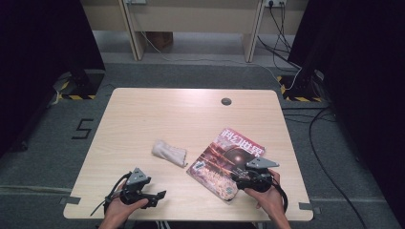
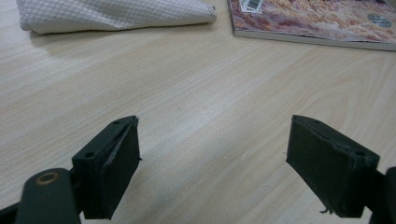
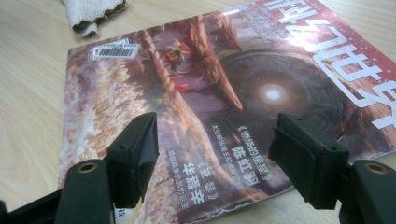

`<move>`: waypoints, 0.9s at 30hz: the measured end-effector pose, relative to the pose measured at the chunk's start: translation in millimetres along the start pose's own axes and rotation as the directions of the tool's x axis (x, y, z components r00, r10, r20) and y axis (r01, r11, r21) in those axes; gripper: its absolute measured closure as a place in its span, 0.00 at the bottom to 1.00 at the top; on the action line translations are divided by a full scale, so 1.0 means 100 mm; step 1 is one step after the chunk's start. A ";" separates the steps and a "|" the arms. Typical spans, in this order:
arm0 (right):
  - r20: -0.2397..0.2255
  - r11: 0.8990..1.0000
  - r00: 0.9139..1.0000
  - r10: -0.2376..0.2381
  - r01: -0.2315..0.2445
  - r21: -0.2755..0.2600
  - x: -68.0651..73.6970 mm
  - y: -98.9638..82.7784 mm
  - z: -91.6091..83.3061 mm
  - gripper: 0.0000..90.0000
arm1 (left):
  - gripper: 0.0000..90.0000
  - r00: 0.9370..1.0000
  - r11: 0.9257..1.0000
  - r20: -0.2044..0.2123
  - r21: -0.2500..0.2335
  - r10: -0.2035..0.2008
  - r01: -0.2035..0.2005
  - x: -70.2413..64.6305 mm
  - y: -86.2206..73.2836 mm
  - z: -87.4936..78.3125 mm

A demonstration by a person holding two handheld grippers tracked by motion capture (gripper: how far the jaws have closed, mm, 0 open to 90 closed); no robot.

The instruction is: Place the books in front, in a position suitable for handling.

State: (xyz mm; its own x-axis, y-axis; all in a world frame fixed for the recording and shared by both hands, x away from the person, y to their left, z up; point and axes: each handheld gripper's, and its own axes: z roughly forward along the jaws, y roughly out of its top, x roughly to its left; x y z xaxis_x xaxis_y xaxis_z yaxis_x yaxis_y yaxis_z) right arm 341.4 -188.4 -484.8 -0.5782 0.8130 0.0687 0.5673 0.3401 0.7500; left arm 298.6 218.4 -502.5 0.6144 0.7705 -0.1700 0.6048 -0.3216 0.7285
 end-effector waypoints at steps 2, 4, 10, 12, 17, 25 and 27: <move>-0.002 1.000 1.000 -0.003 0.003 -0.002 0.01 0.01 0.00 0.35 | 0.19 1.000 1.000 -0.001 -0.001 -0.002 0.002 0.00 0.00 0.00; -0.004 1.000 1.000 -0.009 0.009 -0.010 0.03 0.03 0.00 0.35 | 0.19 1.000 1.000 -0.003 -0.002 -0.004 0.004 0.00 0.00 0.01; -0.014 1.000 1.000 -0.026 0.026 -0.017 0.11 0.09 0.04 0.35 | 0.19 1.000 1.000 -0.001 -0.001 -0.004 0.004 0.00 0.00 0.01; -0.021 0.999 0.999 -0.039 0.039 -0.018 0.15 0.12 0.06 0.35 | 0.19 1.000 1.000 -0.003 -0.003 -0.005 0.005 -0.01 0.00 0.01; -0.022 0.997 0.997 -0.071 0.071 -0.023 0.24 0.24 0.16 0.36 | 0.19 1.000 1.000 -0.005 -0.002 -0.003 0.003 -0.01 0.00 0.02; -0.053 0.991 0.990 -0.134 0.132 -0.039 0.43 0.53 0.38 0.42 | 0.19 1.000 1.000 -0.007 -0.002 -0.009 0.009 -0.01 0.00 0.03; -0.056 0.988 0.987 -0.150 0.148 -0.039 0.49 0.60 0.45 0.43 | 0.19 1.000 1.000 -0.009 -0.005 -0.010 0.010 -0.01 0.00 0.03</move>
State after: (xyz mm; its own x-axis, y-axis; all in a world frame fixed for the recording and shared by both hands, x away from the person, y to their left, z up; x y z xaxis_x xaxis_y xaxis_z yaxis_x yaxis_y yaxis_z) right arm 373.7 -107.1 -465.7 -0.6885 0.7252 -0.0082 0.4523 0.4382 0.7768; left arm 300.0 216.2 -504.2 0.6036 0.7787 -0.1709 0.6084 -0.3115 0.7299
